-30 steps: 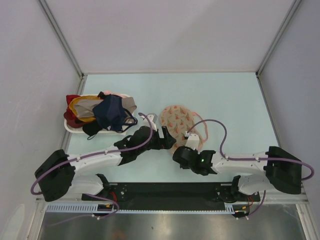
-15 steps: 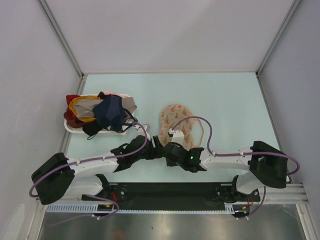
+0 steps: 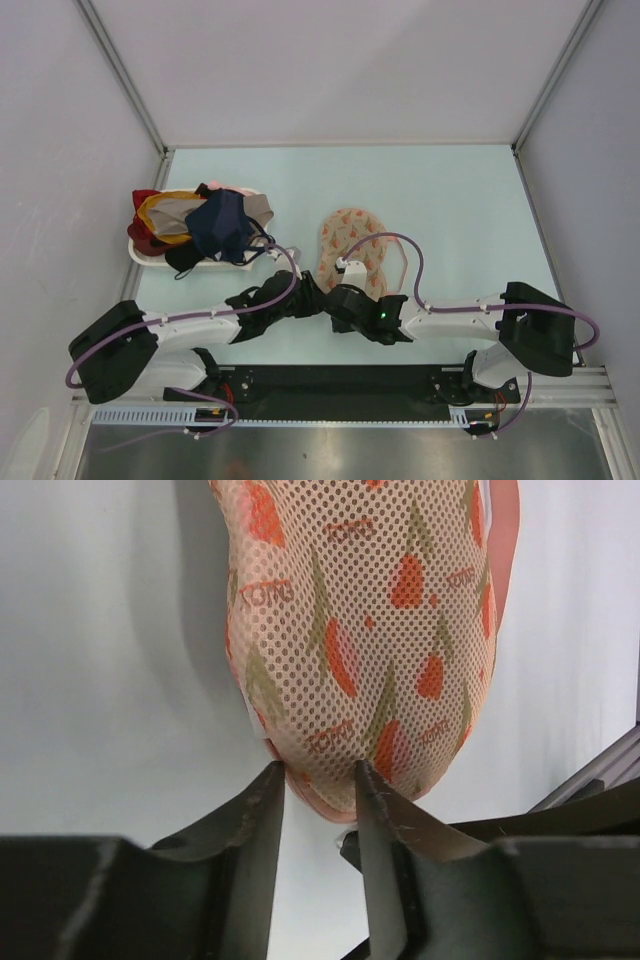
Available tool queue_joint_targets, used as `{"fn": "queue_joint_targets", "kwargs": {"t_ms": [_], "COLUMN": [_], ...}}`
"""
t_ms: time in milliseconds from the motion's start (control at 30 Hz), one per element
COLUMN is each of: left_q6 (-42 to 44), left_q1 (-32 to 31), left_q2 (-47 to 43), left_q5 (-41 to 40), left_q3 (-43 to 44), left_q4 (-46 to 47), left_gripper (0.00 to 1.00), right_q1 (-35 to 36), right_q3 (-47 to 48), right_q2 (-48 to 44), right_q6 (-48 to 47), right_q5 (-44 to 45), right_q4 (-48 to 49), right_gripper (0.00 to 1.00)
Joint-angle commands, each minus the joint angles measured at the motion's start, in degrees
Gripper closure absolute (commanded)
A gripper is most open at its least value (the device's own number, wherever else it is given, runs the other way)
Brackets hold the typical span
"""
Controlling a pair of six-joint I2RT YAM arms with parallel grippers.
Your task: Unzip the laundry bag and remove the bra
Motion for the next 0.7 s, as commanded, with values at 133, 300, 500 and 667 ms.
{"fn": "queue_joint_targets", "kwargs": {"t_ms": [133,300,500,667], "left_q6": [-1.86,-1.95,-1.78,-1.43], "left_q1": [-0.25,-0.25,-0.25,-0.16], "left_q2": [2.16,2.08,1.73,1.46], "left_q5": [-1.31,-2.01,-2.97,-3.76], "left_q3": [-0.33,-0.15,0.11,0.02], "left_q4": [4.40,4.41,3.44,2.47], "left_gripper": [0.72,0.96,1.00,1.00], "right_q1": [0.74,0.82,0.82,0.82], "right_q3": [1.57,1.57,1.22,1.13], "right_q2": [-0.86,-0.86,-0.77,-0.59], "right_q6": [-0.18,-0.09,0.26,0.78], "right_q5": [0.07,0.07,0.24,0.94], "right_q4": [2.57,2.39,1.96,0.64], "right_gripper": [1.00,1.00,1.00,1.00]}}
